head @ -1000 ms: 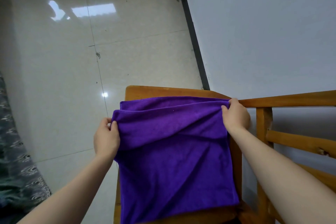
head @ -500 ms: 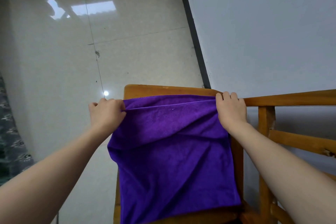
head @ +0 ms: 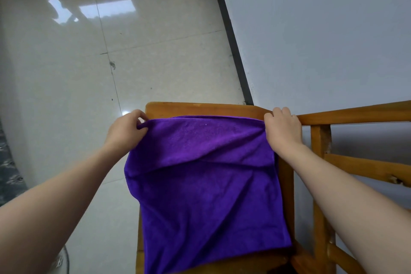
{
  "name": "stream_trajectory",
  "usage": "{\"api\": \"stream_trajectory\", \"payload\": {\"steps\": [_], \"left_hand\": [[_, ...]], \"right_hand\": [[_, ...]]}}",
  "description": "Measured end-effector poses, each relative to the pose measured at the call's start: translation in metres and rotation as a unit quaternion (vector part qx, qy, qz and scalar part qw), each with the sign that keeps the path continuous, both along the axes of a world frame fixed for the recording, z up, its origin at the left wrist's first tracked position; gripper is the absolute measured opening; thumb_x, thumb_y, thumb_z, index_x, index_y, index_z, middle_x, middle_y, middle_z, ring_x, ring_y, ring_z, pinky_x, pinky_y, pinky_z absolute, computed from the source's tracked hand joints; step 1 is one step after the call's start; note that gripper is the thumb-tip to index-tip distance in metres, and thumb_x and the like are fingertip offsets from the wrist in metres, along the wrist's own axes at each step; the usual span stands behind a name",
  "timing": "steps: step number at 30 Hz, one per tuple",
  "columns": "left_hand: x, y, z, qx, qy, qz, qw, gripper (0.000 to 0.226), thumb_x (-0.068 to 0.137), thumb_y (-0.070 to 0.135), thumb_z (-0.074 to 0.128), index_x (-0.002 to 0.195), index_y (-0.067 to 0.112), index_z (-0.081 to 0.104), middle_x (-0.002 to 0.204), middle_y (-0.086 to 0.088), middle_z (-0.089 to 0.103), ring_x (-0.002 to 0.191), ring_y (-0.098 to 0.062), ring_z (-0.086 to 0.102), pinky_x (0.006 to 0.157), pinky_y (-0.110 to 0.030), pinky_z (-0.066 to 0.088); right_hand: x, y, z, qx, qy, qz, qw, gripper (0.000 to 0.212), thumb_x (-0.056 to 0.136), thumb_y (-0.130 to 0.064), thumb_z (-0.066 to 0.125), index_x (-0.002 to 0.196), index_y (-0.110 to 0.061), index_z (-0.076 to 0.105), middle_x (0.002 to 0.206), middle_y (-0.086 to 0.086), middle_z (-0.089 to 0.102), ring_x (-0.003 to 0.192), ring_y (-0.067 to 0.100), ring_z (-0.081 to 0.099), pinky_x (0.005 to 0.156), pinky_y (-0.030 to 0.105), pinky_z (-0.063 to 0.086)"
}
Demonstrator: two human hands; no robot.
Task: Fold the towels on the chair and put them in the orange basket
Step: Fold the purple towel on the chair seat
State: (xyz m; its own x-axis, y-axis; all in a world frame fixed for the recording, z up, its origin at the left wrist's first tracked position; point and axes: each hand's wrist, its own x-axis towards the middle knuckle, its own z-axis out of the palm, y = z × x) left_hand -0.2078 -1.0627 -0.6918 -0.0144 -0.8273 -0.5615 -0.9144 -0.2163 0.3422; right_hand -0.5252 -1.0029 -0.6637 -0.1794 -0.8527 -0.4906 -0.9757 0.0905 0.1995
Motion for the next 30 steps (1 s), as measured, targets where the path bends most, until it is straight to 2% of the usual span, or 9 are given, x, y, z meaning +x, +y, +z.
{"api": "stream_trajectory", "payload": {"steps": [4,8,12,15,18,21,25,27,30], "left_hand": [[0.009,-0.007,0.025,-0.001,0.001,-0.033,0.999,0.014,0.080,0.003,0.059,0.091,0.007,0.068,0.086,-0.011,0.064,0.082,-0.026,0.056,0.068,-0.032,0.042],[0.031,-0.010,0.070,0.044,0.080,-0.029,0.995,0.019,0.077,0.001,0.067,0.067,0.016,0.062,0.075,-0.007,0.063,0.075,-0.026,0.056,0.071,-0.033,0.044],[0.048,-0.022,0.141,0.003,0.234,0.119,0.965,0.019,0.073,-0.001,0.070,0.063,0.012,0.061,0.089,0.002,0.064,0.086,-0.018,0.058,0.088,-0.032,0.044],[0.055,-0.035,0.194,-0.059,0.355,0.161,0.919,0.044,0.079,-0.016,0.054,0.054,0.019,0.063,0.078,0.008,0.071,0.082,-0.004,0.064,0.077,-0.015,0.050],[0.060,-0.036,0.228,-0.093,0.373,0.116,0.916,0.049,0.079,-0.013,0.057,0.053,0.027,0.067,0.075,0.015,0.072,0.077,0.001,0.067,0.071,-0.010,0.052],[0.065,-0.030,0.248,-0.137,0.375,0.098,0.912,0.046,0.078,-0.010,0.061,0.056,0.030,0.069,0.073,0.018,0.072,0.077,0.002,0.067,0.079,-0.011,0.052],[0.069,-0.029,0.262,-0.169,0.366,0.091,0.911,0.045,0.076,-0.009,0.065,0.058,0.032,0.070,0.068,0.022,0.070,0.072,0.006,0.065,0.079,-0.008,0.050],[0.067,-0.031,0.268,-0.206,0.364,0.092,0.904,0.039,0.075,-0.008,0.066,0.058,0.027,0.069,0.060,0.022,0.067,0.062,0.007,0.062,0.068,-0.004,0.048],[0.062,-0.036,0.272,-0.246,0.359,0.112,0.893,0.037,0.077,-0.010,0.065,0.065,0.025,0.062,0.051,0.023,0.062,0.050,0.008,0.055,0.056,-0.003,0.042]], "right_hand": [[-0.002,0.003,0.014,-0.028,-0.035,-0.048,0.998,0.020,0.095,-0.011,0.047,0.112,-0.008,0.056,0.110,0.009,0.057,0.099,0.022,0.051,0.072,0.028,0.041],[-0.005,0.000,0.048,-0.111,-0.140,-0.200,0.963,0.015,0.093,-0.009,0.047,0.099,-0.006,0.061,0.099,0.011,0.064,0.078,0.019,0.047,0.053,0.024,0.030],[0.000,-0.017,0.111,-0.274,-0.262,-0.281,0.882,0.014,0.088,-0.006,0.054,0.099,-0.002,0.062,0.095,0.008,0.063,0.082,0.015,0.047,0.067,0.020,0.033],[0.004,-0.027,0.157,-0.373,-0.286,-0.239,0.850,0.018,0.088,-0.007,0.057,0.104,-0.001,0.061,0.098,0.009,0.063,0.087,0.012,0.049,0.073,0.021,0.038],[0.009,-0.028,0.187,-0.444,-0.289,-0.235,0.815,0.020,0.089,-0.007,0.057,0.108,-0.002,0.060,0.099,0.004,0.060,0.090,0.011,0.050,0.076,0.022,0.047],[0.017,-0.022,0.209,-0.518,-0.295,-0.238,0.767,0.020,0.090,-0.008,0.057,0.108,0.000,0.059,0.097,0.000,0.056,0.091,0.010,0.051,0.075,0.004,0.042],[0.019,-0.013,0.224,-0.489,-0.273,-0.199,0.804,0.021,0.091,-0.007,0.056,0.110,0.001,0.059,0.107,0.016,0.064,0.096,0.021,0.056,0.078,0.021,0.041],[0.020,-0.016,0.233,-0.506,-0.271,-0.200,0.794,0.023,0.092,-0.008,0.055,0.113,0.001,0.056,0.111,0.017,0.061,0.098,0.020,0.054,0.080,0.022,0.041],[0.022,-0.021,0.238,-0.471,-0.268,-0.199,0.817,0.024,0.094,-0.008,0.051,0.117,-0.002,0.052,0.116,0.017,0.058,0.104,0.027,0.055,0.079,0.023,0.043]]}}
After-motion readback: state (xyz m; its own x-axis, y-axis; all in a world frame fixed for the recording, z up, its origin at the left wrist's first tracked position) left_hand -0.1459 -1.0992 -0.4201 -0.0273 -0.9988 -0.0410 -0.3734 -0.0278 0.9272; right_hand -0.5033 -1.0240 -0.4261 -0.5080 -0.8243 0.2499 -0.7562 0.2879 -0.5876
